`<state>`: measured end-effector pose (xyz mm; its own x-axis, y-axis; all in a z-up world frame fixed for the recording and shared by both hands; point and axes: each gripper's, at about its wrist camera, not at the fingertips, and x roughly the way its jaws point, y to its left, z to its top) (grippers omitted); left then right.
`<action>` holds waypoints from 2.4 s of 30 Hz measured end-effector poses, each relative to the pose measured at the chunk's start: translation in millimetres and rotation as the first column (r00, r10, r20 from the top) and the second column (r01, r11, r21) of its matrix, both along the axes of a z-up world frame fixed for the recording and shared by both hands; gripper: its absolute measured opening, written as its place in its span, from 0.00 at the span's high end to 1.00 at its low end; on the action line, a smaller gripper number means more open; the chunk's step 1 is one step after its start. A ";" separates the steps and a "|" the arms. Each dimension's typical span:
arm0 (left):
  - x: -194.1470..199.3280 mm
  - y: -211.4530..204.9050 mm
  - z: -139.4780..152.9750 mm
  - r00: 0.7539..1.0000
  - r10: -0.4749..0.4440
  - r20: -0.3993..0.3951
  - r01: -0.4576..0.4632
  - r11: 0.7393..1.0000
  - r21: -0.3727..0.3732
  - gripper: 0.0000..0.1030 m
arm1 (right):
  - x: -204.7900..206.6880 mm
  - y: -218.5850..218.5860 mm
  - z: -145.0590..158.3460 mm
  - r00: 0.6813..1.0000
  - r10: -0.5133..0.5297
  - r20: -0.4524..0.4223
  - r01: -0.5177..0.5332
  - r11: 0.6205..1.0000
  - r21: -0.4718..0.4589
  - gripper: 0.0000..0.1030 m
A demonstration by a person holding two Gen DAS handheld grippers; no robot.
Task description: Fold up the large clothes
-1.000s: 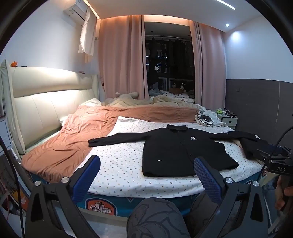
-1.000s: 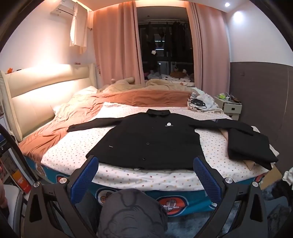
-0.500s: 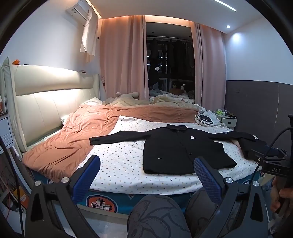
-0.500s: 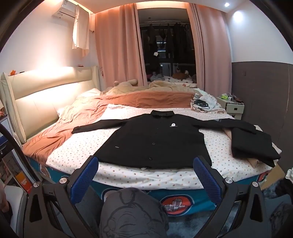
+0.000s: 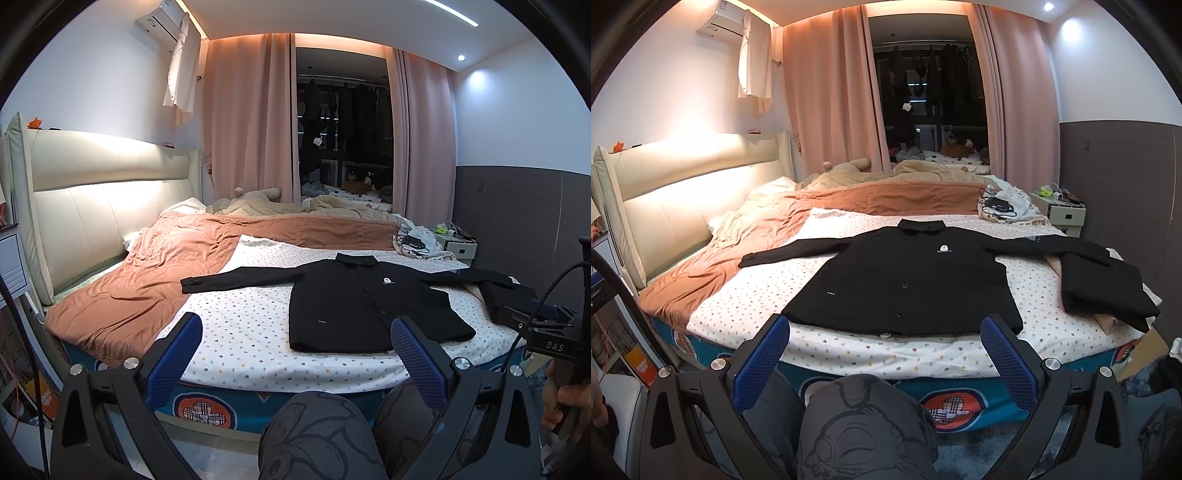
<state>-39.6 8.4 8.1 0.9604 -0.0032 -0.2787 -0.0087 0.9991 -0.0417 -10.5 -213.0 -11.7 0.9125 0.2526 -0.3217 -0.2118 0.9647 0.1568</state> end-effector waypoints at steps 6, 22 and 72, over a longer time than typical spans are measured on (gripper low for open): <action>-1.3 -4.6 0.8 1.000 -0.003 0.003 0.003 1.000 0.007 0.00 | -1.3 -1.2 -0.6 1.000 -0.010 -0.002 0.010 1.000 0.010 0.00; -1.6 -4.7 -0.3 1.000 -0.006 0.001 0.006 1.000 0.007 0.00 | -2.0 -3.6 0.0 1.000 -0.009 -0.002 0.009 1.000 0.015 0.00; 105.5 16.7 2.8 0.998 0.019 -0.059 -0.020 1.000 -0.013 0.00 | 90.8 13.3 9.7 1.000 -0.002 -0.030 0.001 1.000 -0.010 0.00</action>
<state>65.9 25.2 11.0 0.9421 0.0114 -0.3350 -0.0312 0.9981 -0.0538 80.2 -199.7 -2.1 0.9026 0.2479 -0.3518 -0.2055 0.9665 0.1538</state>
